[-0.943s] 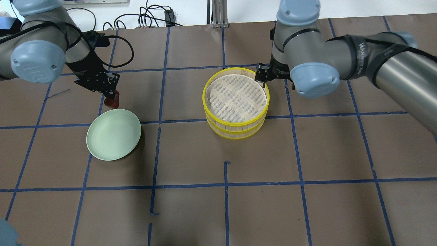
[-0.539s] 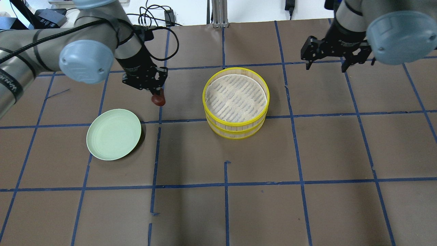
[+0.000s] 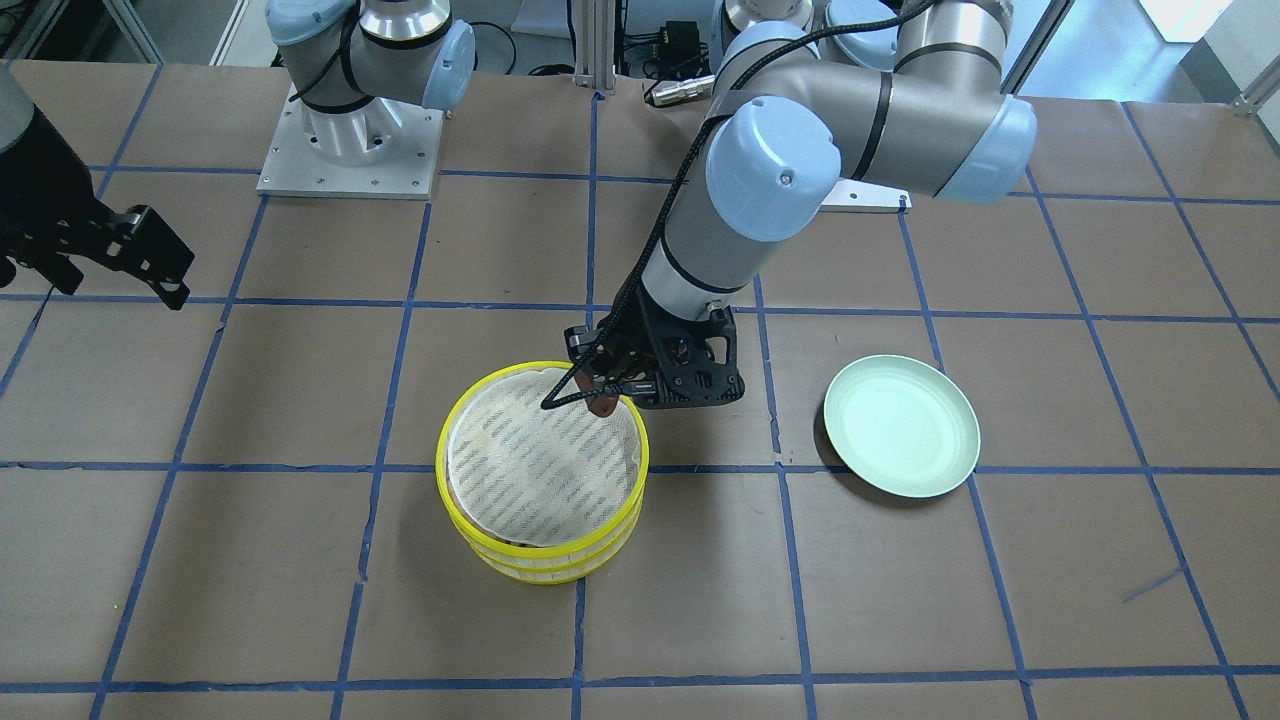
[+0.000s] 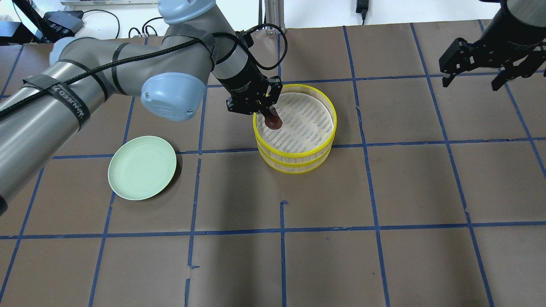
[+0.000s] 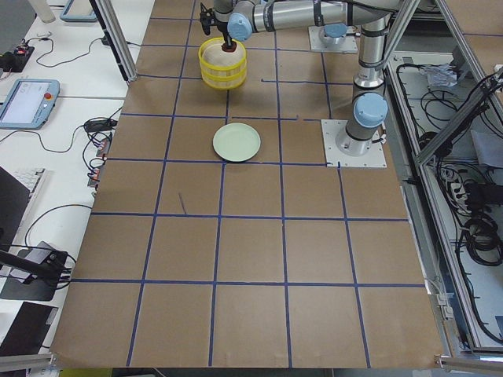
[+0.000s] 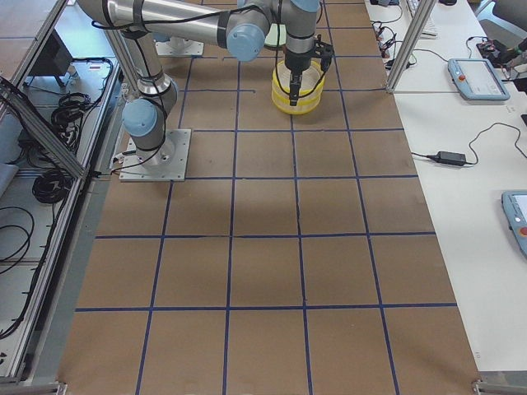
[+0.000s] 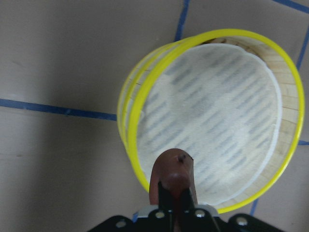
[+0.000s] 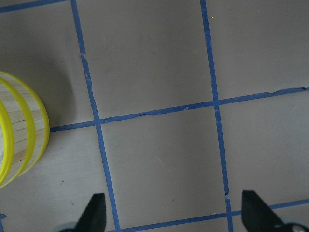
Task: Place buns in different layers of steamer
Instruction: 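Lower the brown bun into the top tier and open the left gripper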
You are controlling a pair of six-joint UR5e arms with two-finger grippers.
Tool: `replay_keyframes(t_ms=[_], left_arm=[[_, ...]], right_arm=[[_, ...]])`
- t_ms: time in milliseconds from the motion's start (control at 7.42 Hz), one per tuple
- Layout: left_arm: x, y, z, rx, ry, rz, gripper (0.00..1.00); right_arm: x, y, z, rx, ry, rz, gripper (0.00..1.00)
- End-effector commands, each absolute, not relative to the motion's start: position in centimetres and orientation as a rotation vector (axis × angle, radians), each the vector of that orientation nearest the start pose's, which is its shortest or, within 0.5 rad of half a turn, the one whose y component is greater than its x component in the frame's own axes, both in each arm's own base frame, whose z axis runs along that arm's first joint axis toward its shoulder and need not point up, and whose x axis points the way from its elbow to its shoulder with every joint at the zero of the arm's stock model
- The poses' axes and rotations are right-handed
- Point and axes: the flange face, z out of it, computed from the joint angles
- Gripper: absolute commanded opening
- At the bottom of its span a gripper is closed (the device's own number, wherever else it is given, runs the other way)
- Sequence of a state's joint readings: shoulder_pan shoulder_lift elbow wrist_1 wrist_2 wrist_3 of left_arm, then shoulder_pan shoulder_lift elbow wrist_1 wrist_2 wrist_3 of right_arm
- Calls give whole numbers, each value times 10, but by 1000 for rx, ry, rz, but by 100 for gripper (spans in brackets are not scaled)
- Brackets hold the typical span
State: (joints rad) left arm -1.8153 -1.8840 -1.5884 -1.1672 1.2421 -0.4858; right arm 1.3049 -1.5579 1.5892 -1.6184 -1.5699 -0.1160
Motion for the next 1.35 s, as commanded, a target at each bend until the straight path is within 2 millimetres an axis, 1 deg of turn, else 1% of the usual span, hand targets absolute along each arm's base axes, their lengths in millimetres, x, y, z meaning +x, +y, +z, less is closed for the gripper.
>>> replay_keyframes(t_ms=[0,135,270,404,539,674,809,1078,1213], left_arm=[[-319,-570,320,-400,3479,19,15],[-321,-575,311,-395,3486,-11,31],[-322,-575,309,-390,3484,-6,60],[-325,-573,316,-382,3486,-26,86],[-324,-573,318,-379,3485,-34,90],[-324,-573,321,-380,3487,-43,91],[-324,-570,330,-377,3491,-61,91],[-324,-571,329,-379,3496,-57,90],[-324,-569,338,-386,3499,-84,91]], right_arm=[[8,-511,483,211,3090,-30,100],[14,-510,486,194,3088,-33,100],[25,-510,489,166,3092,-43,100],[36,-510,490,144,3091,-47,100],[42,-510,491,129,3085,-53,100],[45,-512,501,120,3075,-86,100],[47,-514,503,117,3065,-93,100],[47,-513,503,117,3065,-93,100],[47,-513,503,117,3065,-93,100]])
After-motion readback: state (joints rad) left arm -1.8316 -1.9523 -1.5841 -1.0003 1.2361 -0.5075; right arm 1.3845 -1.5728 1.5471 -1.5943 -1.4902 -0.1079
